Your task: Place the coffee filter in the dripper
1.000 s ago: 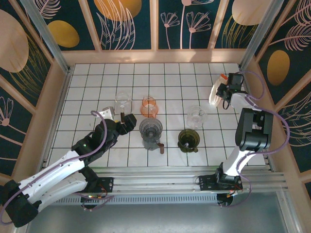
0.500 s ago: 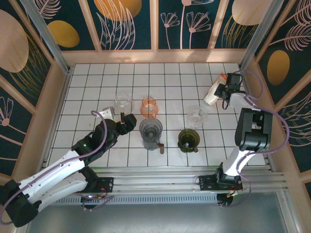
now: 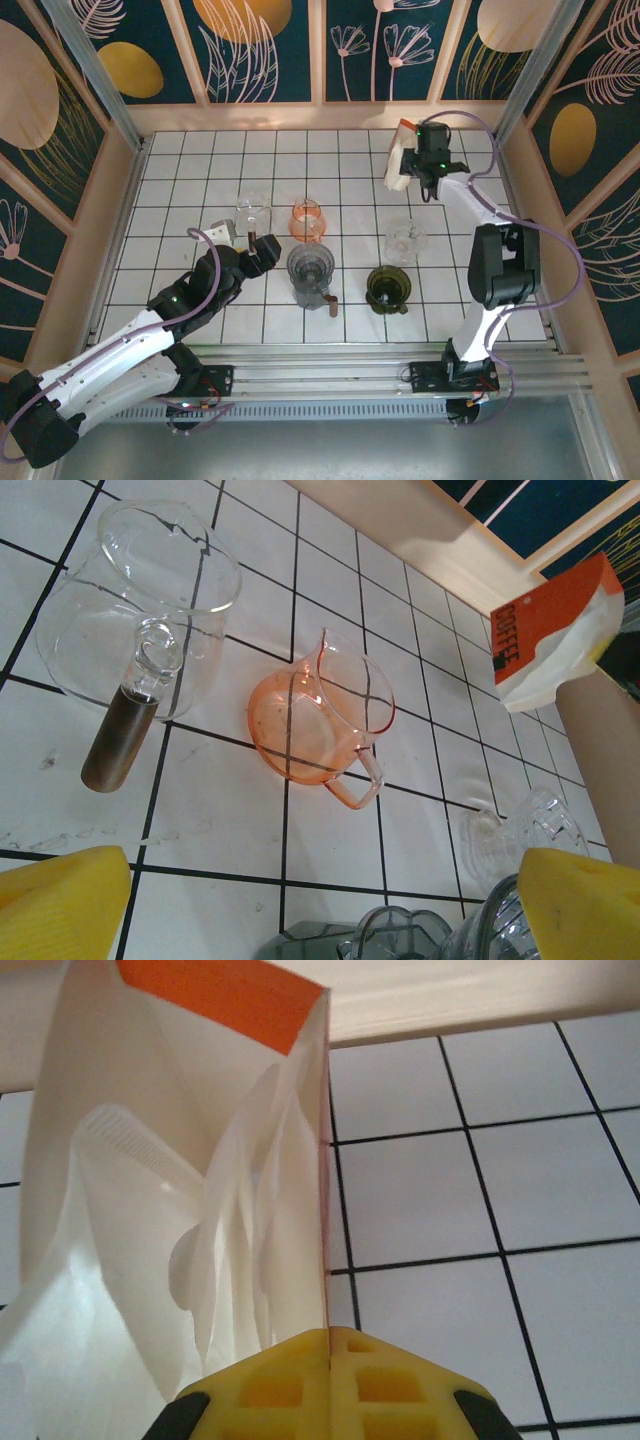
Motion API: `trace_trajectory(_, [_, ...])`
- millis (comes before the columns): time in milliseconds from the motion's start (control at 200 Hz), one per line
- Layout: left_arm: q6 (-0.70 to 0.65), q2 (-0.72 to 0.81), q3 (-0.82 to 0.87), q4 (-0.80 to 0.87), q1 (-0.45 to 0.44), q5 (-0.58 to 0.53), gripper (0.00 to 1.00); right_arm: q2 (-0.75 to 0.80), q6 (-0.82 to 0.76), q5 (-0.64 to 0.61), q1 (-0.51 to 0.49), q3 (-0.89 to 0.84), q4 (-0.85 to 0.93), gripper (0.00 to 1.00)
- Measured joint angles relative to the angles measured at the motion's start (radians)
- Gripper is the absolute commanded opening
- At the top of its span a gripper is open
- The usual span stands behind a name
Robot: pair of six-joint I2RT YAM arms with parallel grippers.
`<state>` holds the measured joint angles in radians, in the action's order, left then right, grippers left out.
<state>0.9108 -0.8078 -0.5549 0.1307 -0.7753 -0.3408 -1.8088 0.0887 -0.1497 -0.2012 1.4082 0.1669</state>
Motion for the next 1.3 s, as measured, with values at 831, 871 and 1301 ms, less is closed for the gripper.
trace_trajectory(831, [0.000,-0.005,0.000,0.000,0.000,0.000,0.99,-0.192,-0.110,-0.026,-0.076,0.153,0.137,0.01])
trace_trajectory(871, [0.000,-0.007,0.000,0.000,0.000,0.001,0.99,-0.196,-0.111,-0.027,-0.076,0.153,0.137,0.03])
trace_trajectory(1301, [0.000,-0.011,0.000,0.000,0.000,0.003,0.99,-0.207,-0.116,-0.044,-0.076,0.145,0.134,0.25])
